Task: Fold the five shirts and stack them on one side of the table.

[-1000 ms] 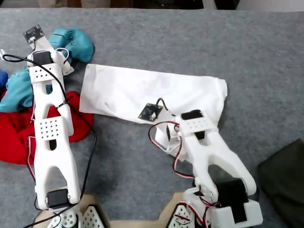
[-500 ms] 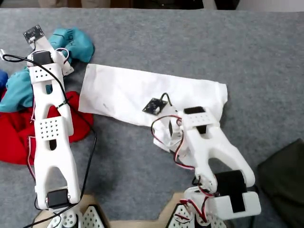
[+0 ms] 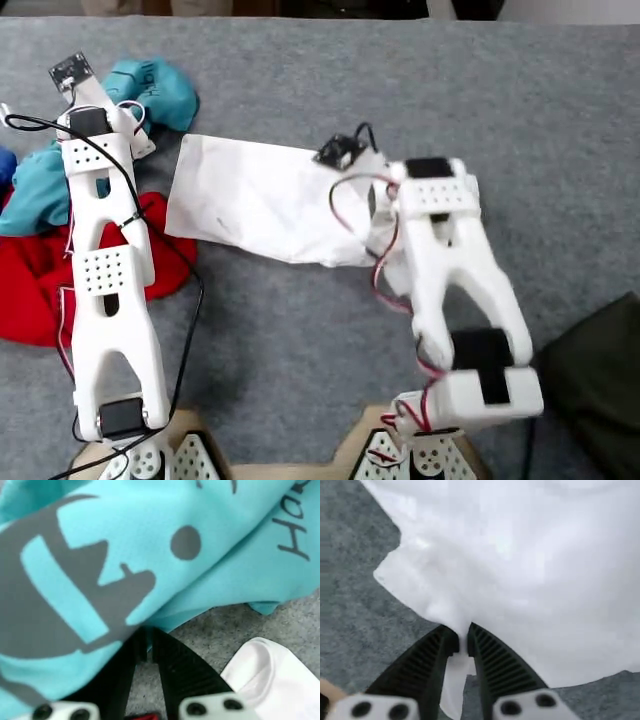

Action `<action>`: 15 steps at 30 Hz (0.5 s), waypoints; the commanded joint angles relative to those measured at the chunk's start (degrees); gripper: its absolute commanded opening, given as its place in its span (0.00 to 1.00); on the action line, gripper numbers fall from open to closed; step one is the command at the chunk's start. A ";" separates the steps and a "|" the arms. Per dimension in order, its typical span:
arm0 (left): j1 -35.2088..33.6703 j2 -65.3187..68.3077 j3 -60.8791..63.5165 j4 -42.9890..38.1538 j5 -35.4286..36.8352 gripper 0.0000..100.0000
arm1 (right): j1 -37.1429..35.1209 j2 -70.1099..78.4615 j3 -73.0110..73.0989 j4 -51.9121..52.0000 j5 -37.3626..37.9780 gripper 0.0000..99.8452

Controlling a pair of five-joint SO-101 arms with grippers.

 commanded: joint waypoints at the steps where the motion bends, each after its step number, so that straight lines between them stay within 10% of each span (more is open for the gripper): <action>1: 0.44 -0.75 -2.46 0.18 -0.18 0.04 | 2.42 5.32 -10.95 0.53 3.08 0.00; 15: 0.44 -0.75 -2.46 0.18 -0.26 0.04 | 2.68 23.25 -36.88 2.64 17.23 0.00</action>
